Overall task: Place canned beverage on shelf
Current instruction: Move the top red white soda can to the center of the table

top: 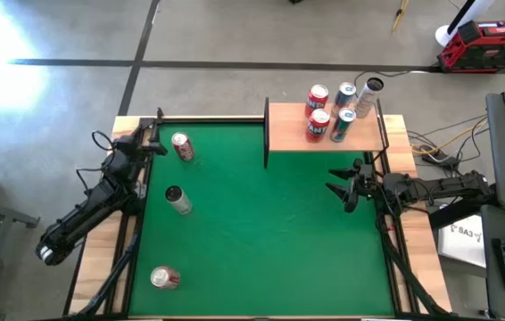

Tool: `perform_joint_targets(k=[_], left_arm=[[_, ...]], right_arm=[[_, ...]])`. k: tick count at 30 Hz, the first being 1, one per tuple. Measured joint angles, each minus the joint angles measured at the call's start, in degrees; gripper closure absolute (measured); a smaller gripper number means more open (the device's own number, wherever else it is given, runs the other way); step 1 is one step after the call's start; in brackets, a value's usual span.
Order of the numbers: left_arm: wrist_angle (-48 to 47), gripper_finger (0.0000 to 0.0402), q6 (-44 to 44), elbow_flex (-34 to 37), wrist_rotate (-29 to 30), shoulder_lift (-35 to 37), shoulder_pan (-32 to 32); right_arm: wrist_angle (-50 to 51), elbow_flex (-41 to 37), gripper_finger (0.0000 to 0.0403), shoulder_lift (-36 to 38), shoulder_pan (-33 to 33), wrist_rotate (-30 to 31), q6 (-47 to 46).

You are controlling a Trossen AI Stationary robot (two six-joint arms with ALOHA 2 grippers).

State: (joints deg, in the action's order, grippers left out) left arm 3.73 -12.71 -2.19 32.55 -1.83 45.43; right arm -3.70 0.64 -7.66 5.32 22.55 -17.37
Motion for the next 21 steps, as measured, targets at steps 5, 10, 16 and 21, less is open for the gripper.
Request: perform_joint_targets(k=[5,10,16,21], left_arm=[[-1.9,0.0108,-19.1,0.0,-0.6,0.0,-0.1],[-3.3,0.0108,-28.1,-0.1,-8.9,-1.2,-0.3],[-0.3,0.0108,-28.7,0.0,-14.7,-3.2,-1.8],[-5.9,0.0108,-26.2,-5.6,-14.7,-6.1,-4.1]], right_arm=[[0.0,0.0,0.0140,0.0,0.0,0.0,0.0],[0.0,0.0,0.0140,0.0,0.0,0.0,0.0],[0.0,0.0,0.0140,0.0,0.0,0.0,0.0],[0.0,0.0,0.0140,0.0,0.0,0.0,0.0]])
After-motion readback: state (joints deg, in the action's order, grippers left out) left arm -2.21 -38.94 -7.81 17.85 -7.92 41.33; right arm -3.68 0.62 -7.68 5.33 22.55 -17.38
